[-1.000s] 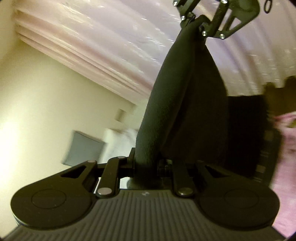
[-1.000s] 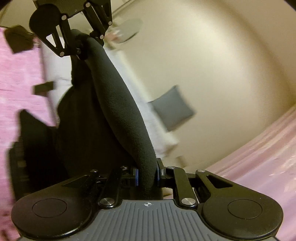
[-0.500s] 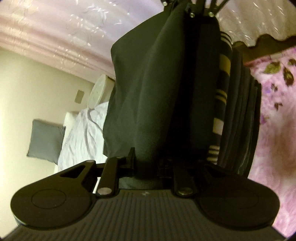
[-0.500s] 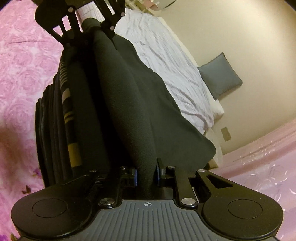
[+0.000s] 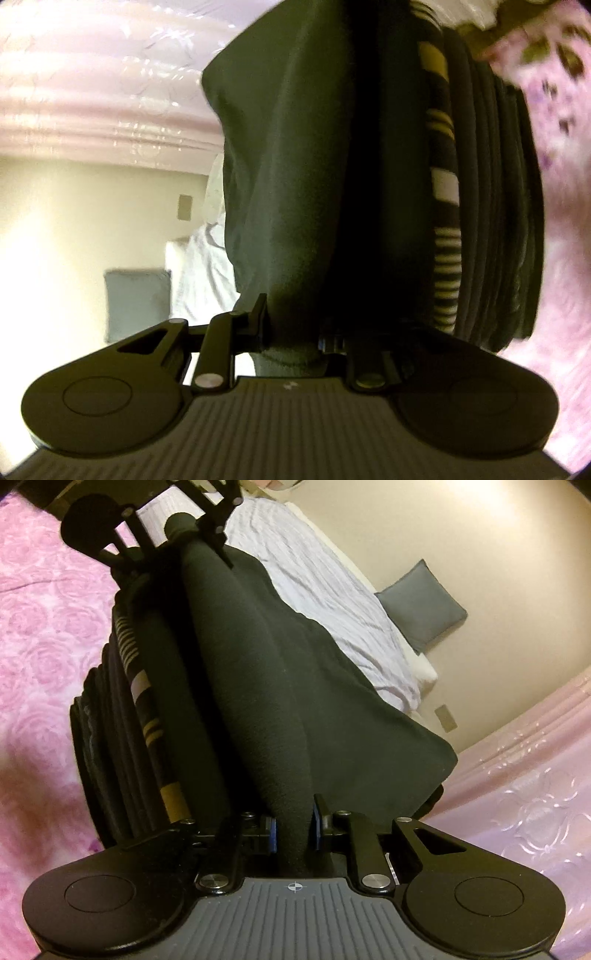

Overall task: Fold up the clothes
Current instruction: 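Carry the held shirt with both grippers toward the stack of folded clothes, then lower the shirt onto the clothes stack and open both grippers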

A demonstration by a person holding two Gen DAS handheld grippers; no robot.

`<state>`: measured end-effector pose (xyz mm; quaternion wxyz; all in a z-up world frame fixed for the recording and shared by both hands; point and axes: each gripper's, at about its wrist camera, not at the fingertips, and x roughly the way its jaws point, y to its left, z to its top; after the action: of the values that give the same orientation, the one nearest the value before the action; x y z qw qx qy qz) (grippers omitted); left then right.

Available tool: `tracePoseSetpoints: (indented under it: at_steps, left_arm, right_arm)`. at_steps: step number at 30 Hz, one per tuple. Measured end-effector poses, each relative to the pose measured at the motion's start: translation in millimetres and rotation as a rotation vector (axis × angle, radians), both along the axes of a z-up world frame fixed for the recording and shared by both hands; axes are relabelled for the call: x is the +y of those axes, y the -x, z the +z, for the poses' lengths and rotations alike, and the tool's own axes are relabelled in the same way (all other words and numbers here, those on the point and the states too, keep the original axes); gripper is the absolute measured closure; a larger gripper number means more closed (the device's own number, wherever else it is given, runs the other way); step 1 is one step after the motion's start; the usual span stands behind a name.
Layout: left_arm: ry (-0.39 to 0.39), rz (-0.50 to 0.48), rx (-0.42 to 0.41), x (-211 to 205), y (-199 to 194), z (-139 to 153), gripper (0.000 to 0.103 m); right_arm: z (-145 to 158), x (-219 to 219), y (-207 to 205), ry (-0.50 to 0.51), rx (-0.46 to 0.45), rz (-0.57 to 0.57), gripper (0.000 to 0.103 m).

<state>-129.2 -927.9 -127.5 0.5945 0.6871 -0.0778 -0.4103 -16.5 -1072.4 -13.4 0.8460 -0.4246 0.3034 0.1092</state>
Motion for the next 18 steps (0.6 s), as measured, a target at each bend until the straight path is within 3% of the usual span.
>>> tracePoseSetpoints:
  at_steps: [5, 10, 14, 16, 18]
  left_arm:
    - [0.052, 0.028, -0.009, 15, 3, -10, 0.082]
    - [0.096, 0.082, 0.061, 33, 5, -1, 0.078]
    - [0.098, 0.189, 0.106, 53, -5, 9, 0.076]
    - [0.113, 0.262, 0.152, 68, -14, 17, 0.076]
    - [0.178, 0.339, 0.262, 81, -20, 35, 0.076]
  right_arm:
    - [-4, 7, 4, 0.012, -0.002, 0.000, 0.086]
    - [-3, 4, -4, -0.004, 0.014, -0.015, 0.085]
    - [-5, 4, -8, -0.014, 0.011, -0.033, 0.082]
    - [-6, 3, -10, -0.020, 0.010, -0.041, 0.082]
    - [-7, 3, -12, -0.025, 0.009, -0.050, 0.082]
